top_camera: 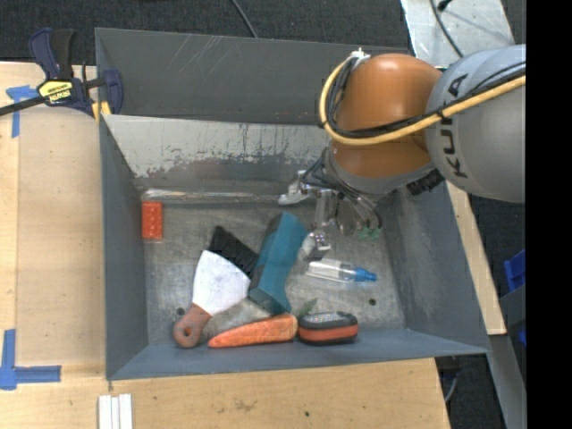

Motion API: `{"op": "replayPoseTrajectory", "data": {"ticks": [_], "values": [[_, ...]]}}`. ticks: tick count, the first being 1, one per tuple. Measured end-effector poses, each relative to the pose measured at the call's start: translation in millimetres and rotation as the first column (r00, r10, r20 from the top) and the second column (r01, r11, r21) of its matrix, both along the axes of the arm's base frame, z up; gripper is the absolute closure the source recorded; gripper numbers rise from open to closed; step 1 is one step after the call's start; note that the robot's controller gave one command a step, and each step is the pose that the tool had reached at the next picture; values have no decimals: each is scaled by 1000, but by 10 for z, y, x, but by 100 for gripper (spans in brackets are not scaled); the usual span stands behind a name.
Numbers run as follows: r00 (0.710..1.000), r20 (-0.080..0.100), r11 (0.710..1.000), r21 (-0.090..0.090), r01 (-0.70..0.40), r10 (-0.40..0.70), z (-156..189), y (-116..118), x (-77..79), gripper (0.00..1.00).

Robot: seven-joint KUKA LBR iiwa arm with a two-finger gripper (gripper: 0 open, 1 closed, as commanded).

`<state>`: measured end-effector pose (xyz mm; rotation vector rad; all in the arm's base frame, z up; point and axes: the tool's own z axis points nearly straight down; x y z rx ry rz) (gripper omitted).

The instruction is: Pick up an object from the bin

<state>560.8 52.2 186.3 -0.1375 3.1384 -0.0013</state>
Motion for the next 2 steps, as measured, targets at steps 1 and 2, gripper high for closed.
{"op": "replayPoseTrajectory", "data": {"ticks": [1, 2], "values": [[994, 18, 994, 1, -111, 111, -106, 67, 202, 0], [985, -2, 985, 1, -173, 173, -472, 42, 128, 0]]}}
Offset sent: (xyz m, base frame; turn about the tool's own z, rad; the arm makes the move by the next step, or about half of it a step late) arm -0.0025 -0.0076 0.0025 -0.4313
